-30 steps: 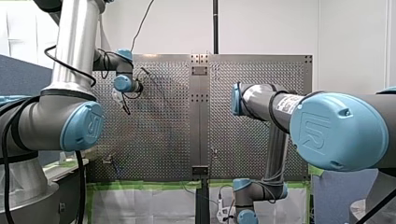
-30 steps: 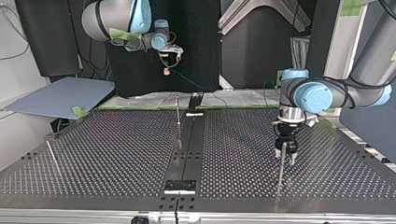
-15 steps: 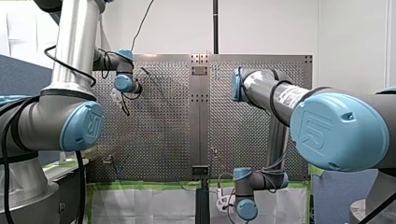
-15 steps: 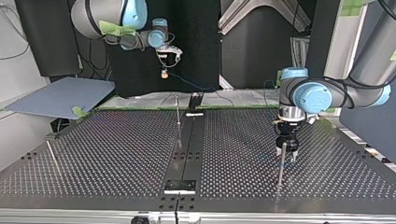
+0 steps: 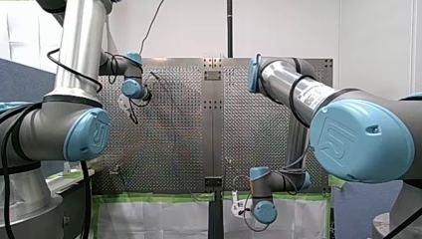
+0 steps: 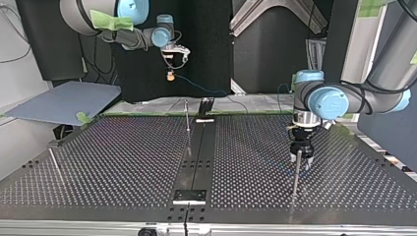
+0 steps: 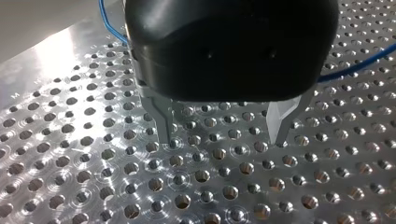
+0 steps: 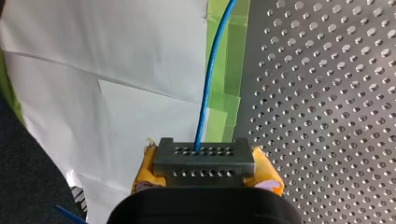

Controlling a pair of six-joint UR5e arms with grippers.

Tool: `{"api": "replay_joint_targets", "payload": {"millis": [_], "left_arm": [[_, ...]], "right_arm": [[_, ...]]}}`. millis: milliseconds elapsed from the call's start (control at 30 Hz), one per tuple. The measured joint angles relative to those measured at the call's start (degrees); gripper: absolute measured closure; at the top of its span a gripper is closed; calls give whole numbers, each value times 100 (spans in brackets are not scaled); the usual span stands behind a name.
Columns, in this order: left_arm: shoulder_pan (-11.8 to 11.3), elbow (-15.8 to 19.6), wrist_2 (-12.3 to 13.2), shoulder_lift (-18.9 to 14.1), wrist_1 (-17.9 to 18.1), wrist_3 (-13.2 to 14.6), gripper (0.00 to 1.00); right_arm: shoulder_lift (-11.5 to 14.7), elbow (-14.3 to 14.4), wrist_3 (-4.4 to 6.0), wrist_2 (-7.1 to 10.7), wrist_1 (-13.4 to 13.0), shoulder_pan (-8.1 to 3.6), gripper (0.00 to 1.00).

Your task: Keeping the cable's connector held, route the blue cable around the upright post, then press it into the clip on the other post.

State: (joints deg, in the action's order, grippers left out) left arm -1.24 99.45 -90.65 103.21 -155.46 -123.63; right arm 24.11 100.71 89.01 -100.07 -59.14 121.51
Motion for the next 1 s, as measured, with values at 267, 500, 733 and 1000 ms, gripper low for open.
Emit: {"api": "replay_joint_targets", "payload": {"millis": [267,500,733,1000], "left_arm": [[-23,1,-5,0,-103,11,0],[-30,1,-104,0,-175,27,0],[-33,-1,-173,0,-240,52,0],[4,-1,-438,-2,-393,219,0]], "right_arm": [[370,370,1,216,240,-17,100],[680,677,35,493,183,-61,100],[990,791,44,727,75,-122,100],[1355,801,-42,836,126,-154,100]]}}
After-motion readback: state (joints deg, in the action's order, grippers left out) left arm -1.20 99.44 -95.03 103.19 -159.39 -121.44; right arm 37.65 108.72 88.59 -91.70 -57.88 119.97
